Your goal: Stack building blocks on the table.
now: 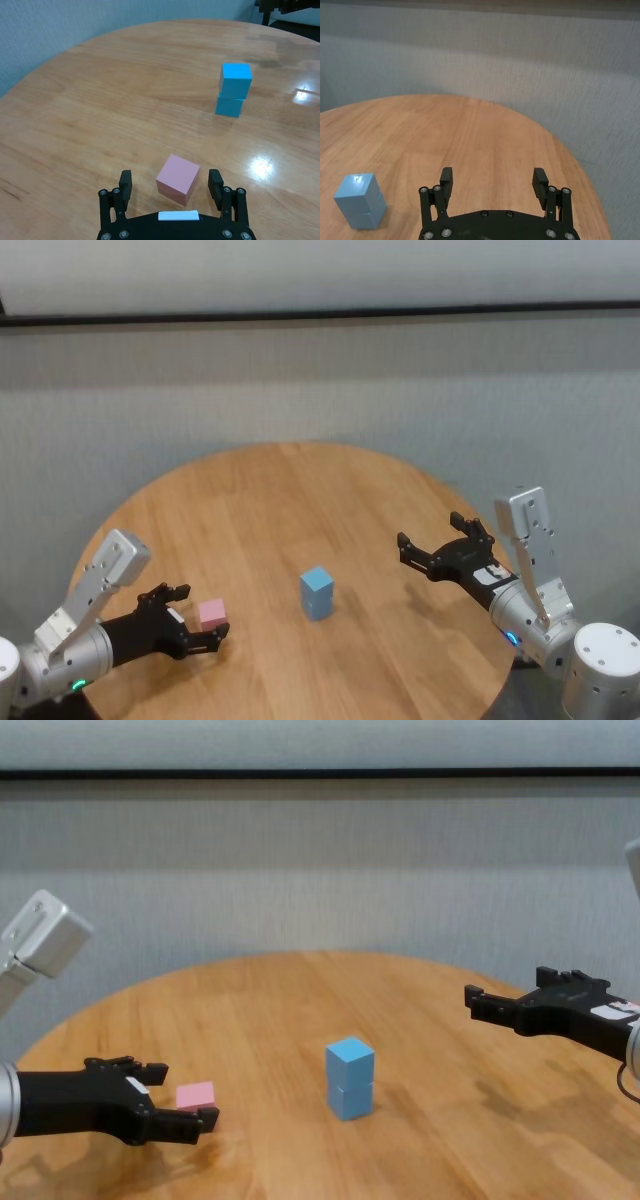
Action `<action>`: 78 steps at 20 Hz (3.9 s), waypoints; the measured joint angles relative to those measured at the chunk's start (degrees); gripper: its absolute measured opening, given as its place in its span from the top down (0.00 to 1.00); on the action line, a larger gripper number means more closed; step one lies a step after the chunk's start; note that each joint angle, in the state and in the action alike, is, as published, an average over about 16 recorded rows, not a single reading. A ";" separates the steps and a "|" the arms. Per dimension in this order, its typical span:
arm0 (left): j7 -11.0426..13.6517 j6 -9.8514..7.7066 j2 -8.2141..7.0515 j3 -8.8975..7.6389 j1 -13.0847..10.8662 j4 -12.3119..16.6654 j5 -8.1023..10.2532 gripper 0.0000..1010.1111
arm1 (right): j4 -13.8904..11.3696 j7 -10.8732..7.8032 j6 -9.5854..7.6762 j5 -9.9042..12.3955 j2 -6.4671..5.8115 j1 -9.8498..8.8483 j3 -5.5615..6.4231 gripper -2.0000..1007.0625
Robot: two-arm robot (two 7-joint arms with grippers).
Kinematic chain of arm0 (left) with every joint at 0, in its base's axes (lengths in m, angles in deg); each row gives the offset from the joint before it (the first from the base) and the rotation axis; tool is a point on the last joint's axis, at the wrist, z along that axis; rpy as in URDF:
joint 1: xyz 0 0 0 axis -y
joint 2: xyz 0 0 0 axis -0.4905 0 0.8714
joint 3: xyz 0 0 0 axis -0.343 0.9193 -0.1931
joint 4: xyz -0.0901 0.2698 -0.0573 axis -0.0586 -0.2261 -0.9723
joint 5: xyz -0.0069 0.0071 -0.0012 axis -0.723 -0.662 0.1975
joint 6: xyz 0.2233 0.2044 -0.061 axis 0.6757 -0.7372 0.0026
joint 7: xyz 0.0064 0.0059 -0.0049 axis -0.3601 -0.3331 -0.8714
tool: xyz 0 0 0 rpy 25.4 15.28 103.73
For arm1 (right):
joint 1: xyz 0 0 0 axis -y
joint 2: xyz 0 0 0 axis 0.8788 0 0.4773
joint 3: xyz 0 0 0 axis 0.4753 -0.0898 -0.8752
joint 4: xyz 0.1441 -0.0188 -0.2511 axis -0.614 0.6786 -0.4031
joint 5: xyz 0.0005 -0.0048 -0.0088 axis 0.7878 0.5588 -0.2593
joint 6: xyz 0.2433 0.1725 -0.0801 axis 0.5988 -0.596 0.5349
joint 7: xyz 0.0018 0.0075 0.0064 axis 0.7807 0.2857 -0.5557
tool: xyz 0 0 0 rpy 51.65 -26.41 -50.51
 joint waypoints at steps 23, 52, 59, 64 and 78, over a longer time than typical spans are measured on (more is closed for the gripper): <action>1.58 1.30 1.65 1.16 2.14 -3.97 -0.30 0.01 | 0.00 0.00 0.00 0.00 0.00 0.00 0.00 0.00; 1.63 1.14 1.91 1.35 2.53 -4.40 -0.01 0.40 | 0.00 0.00 0.00 0.00 0.00 0.00 0.00 0.00; 1.43 0.99 1.74 1.24 2.42 -3.97 0.01 0.47 | 0.00 0.00 0.00 0.00 0.00 0.00 0.00 0.00; 1.08 0.49 1.23 0.84 2.14 -2.61 0.22 0.48 | 0.00 0.00 0.00 0.00 0.00 0.00 0.00 0.00; -1.82 -5.59 -2.20 -0.64 1.44 8.81 0.42 0.48 | 0.01 0.00 0.00 0.00 0.00 0.00 0.00 0.00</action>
